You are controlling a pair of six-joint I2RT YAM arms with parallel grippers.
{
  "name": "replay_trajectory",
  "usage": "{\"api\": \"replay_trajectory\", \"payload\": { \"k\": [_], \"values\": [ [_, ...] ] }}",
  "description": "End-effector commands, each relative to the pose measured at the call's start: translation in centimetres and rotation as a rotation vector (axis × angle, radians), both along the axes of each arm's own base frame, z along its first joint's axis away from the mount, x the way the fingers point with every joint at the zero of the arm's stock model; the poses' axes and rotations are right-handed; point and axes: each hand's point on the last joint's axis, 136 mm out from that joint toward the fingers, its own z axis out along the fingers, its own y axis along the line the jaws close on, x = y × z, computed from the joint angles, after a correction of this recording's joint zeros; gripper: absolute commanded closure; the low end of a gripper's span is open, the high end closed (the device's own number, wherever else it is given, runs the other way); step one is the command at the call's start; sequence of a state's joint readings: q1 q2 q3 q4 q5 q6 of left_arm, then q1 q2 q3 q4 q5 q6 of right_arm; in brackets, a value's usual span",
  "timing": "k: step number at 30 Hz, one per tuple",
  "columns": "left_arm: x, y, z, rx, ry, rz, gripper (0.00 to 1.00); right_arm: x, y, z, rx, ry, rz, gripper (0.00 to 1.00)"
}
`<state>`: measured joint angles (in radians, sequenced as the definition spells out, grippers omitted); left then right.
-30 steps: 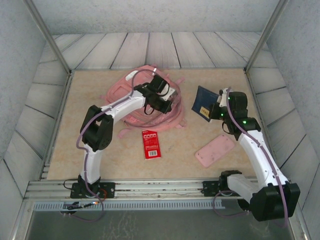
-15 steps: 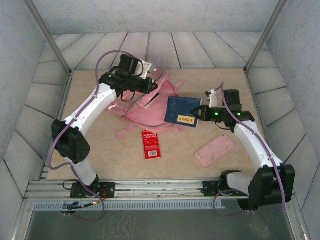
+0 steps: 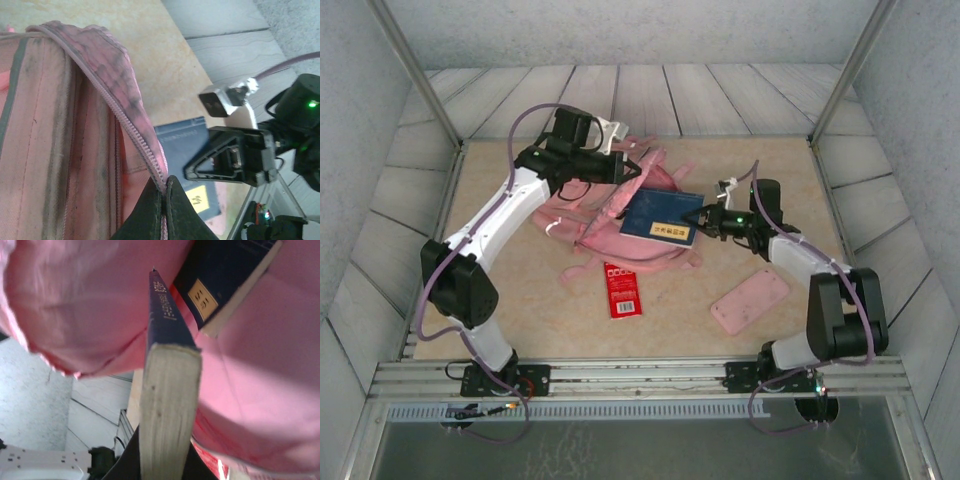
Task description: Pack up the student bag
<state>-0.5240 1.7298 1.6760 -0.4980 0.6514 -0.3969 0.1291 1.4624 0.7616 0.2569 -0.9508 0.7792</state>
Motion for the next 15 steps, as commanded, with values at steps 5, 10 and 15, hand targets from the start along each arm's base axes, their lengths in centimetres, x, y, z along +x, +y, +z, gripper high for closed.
{"api": "replay_trajectory", "payload": {
  "k": [5, 10, 15],
  "values": [
    [-1.7, -0.4, 6.5, -0.179, -0.113, -0.048, 1.00, 3.8, 2.8, 1.6, 0.201, -0.013, -0.035, 1.00],
    [-2.3, -0.5, 7.2, -0.210, -0.108, -0.062, 1.00, 6.0, 5.3, 0.2, 0.188, 0.014, -0.079, 1.00],
    [-2.7, -0.4, 7.8, -0.230, -0.113, -0.067, 1.00, 8.1, 7.1, -1.5, 0.107, 0.021, -0.193, 1.00]
  ]
}}
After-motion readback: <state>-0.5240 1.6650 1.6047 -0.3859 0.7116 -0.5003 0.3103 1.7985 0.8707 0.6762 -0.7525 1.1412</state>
